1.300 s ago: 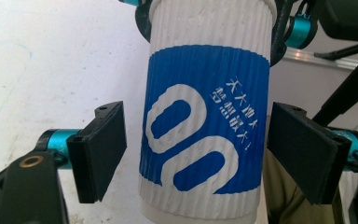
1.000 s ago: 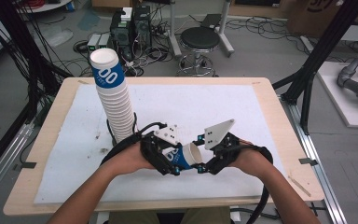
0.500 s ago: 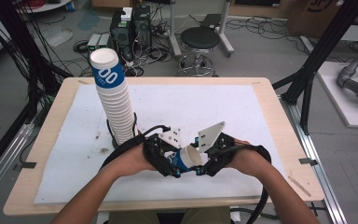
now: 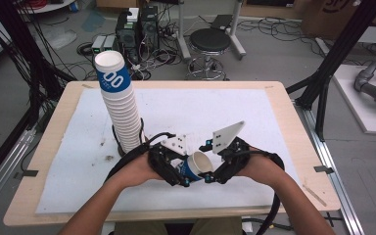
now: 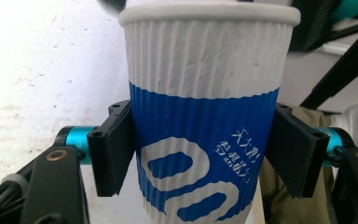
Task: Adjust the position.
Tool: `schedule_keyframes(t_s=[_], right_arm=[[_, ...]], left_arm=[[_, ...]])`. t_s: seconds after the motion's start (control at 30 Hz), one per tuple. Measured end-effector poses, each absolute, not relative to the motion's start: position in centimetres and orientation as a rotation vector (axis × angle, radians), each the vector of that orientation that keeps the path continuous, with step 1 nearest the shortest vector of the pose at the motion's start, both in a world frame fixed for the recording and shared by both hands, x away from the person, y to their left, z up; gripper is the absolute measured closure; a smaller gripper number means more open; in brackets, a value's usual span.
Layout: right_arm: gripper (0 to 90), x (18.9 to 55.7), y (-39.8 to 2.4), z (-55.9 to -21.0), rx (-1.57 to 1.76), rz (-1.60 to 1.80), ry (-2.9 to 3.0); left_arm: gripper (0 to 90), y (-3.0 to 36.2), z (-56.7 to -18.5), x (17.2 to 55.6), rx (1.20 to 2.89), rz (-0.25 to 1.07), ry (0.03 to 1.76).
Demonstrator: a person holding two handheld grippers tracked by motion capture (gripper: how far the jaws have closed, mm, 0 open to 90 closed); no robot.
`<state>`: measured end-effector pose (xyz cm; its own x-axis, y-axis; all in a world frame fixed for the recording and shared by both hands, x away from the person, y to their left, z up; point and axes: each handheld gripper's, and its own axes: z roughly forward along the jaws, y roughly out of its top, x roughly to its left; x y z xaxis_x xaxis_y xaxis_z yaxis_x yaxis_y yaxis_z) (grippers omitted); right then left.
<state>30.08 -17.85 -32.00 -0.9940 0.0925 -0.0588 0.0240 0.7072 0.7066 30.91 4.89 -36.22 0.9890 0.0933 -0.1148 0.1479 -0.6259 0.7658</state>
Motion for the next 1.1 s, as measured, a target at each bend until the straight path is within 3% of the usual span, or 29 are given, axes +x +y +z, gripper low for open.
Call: schedule_keyframes(t_s=[0.43,1.1], right_arm=[[21.1,30.8,-22.4,-31.6,0.400,1.540,2.539],[21.1,30.5,-27.8,-35.8,0.719,1.505,2.310]], left_arm=[[25.5,7.6,-38.1,30.9,2.005,-0.016,0.272],[24.5,9.7,-39.8,32.2,1.689,0.236,0.421]])
